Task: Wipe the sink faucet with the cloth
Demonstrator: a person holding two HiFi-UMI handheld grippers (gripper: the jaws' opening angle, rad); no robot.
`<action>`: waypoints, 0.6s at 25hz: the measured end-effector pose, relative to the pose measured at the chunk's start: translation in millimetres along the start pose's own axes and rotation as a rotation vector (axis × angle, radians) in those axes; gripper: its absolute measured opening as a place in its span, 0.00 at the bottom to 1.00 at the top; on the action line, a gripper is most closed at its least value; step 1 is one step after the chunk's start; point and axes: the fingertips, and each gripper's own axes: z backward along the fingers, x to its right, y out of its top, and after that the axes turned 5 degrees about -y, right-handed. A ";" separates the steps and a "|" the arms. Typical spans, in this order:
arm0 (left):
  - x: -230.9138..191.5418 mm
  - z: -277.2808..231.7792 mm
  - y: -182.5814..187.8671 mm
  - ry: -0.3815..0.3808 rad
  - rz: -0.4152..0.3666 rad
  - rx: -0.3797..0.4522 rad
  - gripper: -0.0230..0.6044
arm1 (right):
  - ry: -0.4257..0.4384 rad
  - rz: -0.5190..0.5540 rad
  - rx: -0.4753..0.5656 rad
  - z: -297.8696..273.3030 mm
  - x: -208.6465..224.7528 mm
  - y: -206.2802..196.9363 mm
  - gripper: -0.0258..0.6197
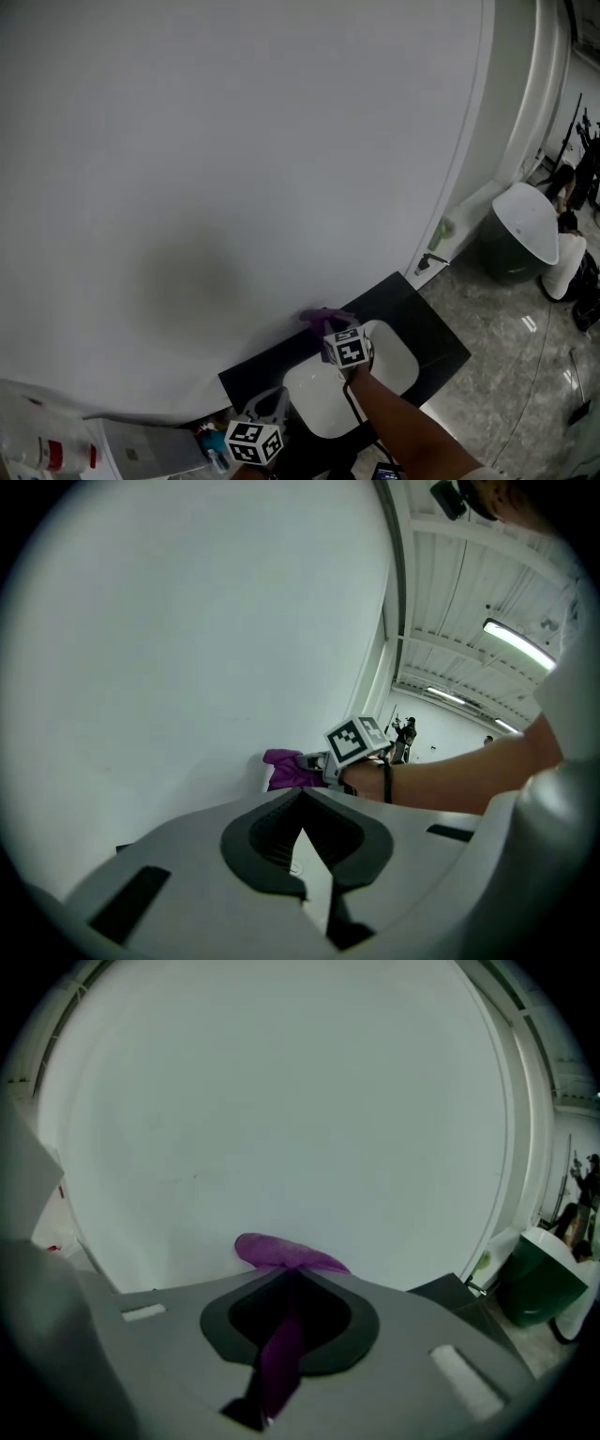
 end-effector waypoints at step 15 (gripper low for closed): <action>6.1 -13.7 4.3 -0.042 -0.018 -0.012 0.04 | -0.029 -0.034 -0.073 -4.3 -32.1 -67.8 0.08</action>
